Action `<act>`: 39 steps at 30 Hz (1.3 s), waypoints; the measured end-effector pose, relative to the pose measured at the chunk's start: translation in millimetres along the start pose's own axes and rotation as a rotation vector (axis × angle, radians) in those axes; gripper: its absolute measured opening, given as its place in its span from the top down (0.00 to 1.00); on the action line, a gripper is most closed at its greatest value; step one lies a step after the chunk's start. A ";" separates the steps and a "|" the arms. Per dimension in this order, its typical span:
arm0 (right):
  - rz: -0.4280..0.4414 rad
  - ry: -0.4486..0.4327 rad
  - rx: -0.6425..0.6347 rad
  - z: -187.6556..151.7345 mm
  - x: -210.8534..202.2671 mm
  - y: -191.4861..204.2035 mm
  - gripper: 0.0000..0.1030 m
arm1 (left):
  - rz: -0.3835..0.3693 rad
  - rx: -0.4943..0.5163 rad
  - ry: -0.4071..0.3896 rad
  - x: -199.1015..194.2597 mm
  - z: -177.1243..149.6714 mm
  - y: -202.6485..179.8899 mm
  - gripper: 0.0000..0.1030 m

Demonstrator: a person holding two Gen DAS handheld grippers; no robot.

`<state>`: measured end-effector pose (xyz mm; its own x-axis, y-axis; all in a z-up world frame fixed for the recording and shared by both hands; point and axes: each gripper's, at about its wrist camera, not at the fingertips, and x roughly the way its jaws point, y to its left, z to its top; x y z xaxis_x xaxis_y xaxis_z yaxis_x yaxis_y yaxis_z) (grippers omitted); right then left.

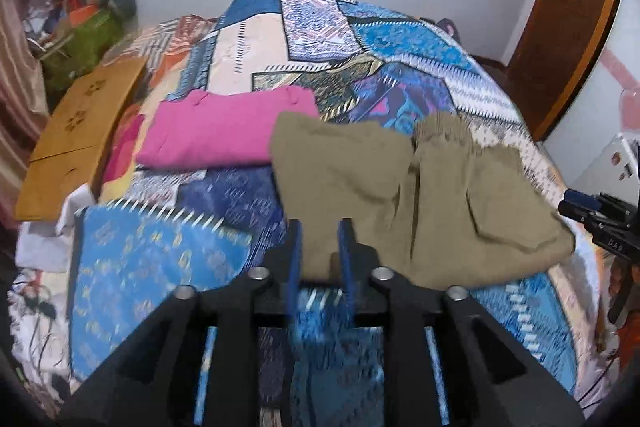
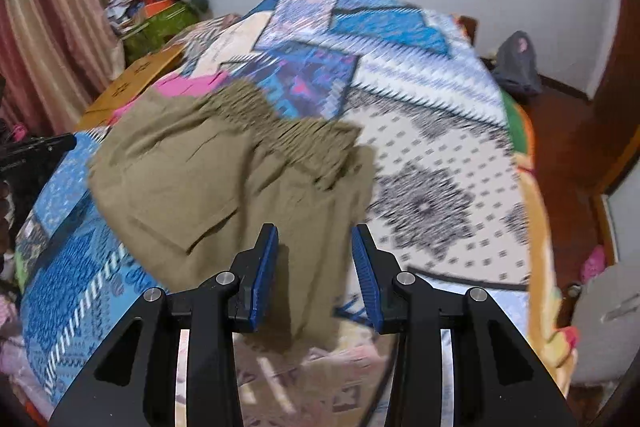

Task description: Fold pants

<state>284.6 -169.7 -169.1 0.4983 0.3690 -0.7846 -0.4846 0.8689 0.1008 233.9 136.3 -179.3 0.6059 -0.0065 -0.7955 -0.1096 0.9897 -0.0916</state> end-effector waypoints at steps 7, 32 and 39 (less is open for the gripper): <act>-0.005 0.027 0.067 12.3 16.8 -13.1 0.66 | -0.013 -0.035 0.058 45.4 20.4 23.8 0.65; 0.202 0.245 0.125 25.5 104.1 -35.6 0.50 | -0.180 -0.063 0.196 127.3 21.8 22.1 0.50; 0.207 0.228 0.100 28.0 104.1 -32.1 0.58 | -0.189 -0.054 0.192 126.7 26.9 17.6 0.85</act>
<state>372.2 -150.0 -236.9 0.2173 0.4681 -0.8565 -0.4802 0.8152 0.3237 330.0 156.8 -265.6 0.4593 -0.2223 -0.8600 -0.0541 0.9594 -0.2769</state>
